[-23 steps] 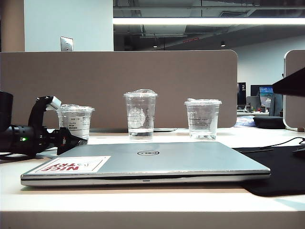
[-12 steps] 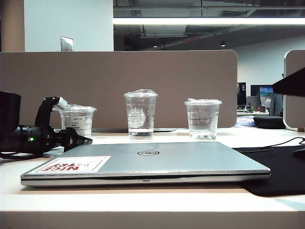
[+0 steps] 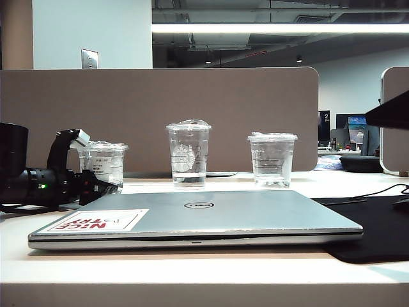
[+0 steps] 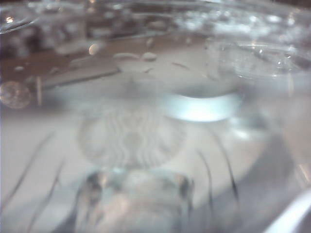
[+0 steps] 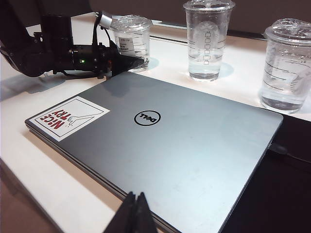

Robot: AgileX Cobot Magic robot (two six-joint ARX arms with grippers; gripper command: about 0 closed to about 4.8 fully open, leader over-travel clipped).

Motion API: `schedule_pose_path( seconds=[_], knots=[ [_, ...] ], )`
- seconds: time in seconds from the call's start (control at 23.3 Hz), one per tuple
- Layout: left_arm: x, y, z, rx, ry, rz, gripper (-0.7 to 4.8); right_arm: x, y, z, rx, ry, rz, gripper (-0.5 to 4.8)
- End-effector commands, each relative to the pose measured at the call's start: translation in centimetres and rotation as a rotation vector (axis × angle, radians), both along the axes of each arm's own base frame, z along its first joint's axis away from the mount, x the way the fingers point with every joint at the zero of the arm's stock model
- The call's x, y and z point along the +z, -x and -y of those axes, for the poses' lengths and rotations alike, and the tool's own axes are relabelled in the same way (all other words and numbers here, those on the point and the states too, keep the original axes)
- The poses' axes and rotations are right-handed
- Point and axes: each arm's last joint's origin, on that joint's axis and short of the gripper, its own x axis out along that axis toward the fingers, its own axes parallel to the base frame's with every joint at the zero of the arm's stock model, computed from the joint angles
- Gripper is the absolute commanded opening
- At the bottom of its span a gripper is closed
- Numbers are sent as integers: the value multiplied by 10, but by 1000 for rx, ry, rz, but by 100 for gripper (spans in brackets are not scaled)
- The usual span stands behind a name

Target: Pick up the coffee cup on the left and place it on the left side of the laptop.

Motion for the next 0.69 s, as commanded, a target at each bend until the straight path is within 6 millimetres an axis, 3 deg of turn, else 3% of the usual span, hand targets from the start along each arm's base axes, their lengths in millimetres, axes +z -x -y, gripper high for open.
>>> schedule_pose_path(
  seconds=[0.04, 0.47, 0.69],
  knots=[
    [-17, 6, -2, -32, 13, -124, 184, 0, 0, 0, 0, -11, 9, -4],
    [-3, 10, -25, -22, 122, -41, 187, 0, 0, 0, 0, -12, 9, -4],
    [-4, 33, -32, -16, 120, -10, 187, 0, 0, 0, 0, -12, 10, -4]
  ],
)
